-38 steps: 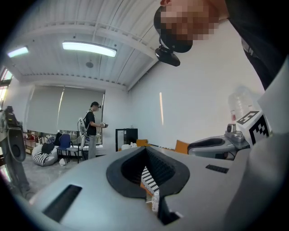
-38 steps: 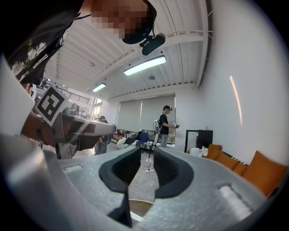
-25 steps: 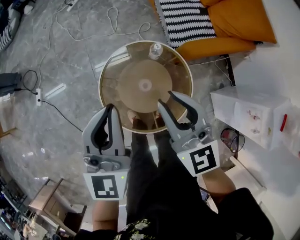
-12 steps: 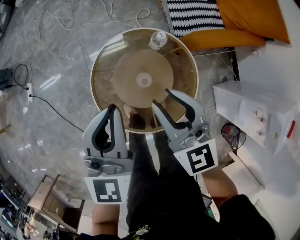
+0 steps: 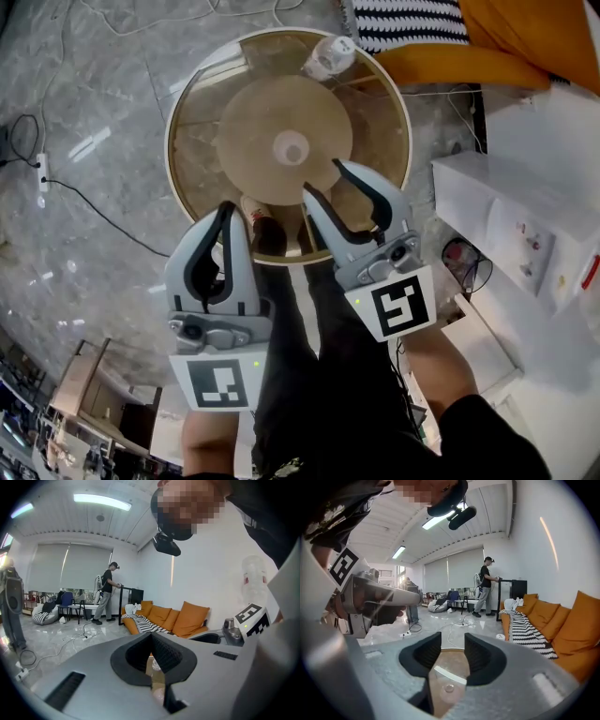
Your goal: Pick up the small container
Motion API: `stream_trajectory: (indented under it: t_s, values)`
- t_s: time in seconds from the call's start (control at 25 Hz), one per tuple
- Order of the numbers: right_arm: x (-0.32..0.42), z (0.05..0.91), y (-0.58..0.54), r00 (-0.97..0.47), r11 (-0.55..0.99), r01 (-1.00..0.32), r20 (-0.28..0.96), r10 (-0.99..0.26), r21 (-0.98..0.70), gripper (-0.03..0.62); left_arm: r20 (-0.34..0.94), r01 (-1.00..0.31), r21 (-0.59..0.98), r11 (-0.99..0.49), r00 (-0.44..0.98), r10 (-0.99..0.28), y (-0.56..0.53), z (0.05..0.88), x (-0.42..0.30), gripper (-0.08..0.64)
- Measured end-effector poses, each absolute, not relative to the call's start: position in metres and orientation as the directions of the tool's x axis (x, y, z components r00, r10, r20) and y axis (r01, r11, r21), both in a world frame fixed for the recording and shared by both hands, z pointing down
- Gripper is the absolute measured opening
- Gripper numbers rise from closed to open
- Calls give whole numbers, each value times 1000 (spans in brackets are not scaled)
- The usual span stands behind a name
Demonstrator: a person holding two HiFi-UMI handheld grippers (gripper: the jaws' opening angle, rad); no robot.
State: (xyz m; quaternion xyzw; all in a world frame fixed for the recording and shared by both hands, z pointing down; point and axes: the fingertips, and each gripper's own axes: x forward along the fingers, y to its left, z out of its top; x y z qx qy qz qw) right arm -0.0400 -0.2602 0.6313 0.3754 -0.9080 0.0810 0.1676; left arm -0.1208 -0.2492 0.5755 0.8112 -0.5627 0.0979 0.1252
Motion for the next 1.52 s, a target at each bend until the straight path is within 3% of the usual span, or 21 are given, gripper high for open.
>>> stream_trajectory:
  t_s: [0.68,1.52]
  values:
    - [-59,754,-265,-660,721,-691,440,-609,-39,153,362,-934,133,-331,356,-861,-250,692,-124,6]
    - [-67,874,-263,-638,754,-656,549,-539,-21,156,414,-913,182,-365,407,-814,-252,777,-111,6]
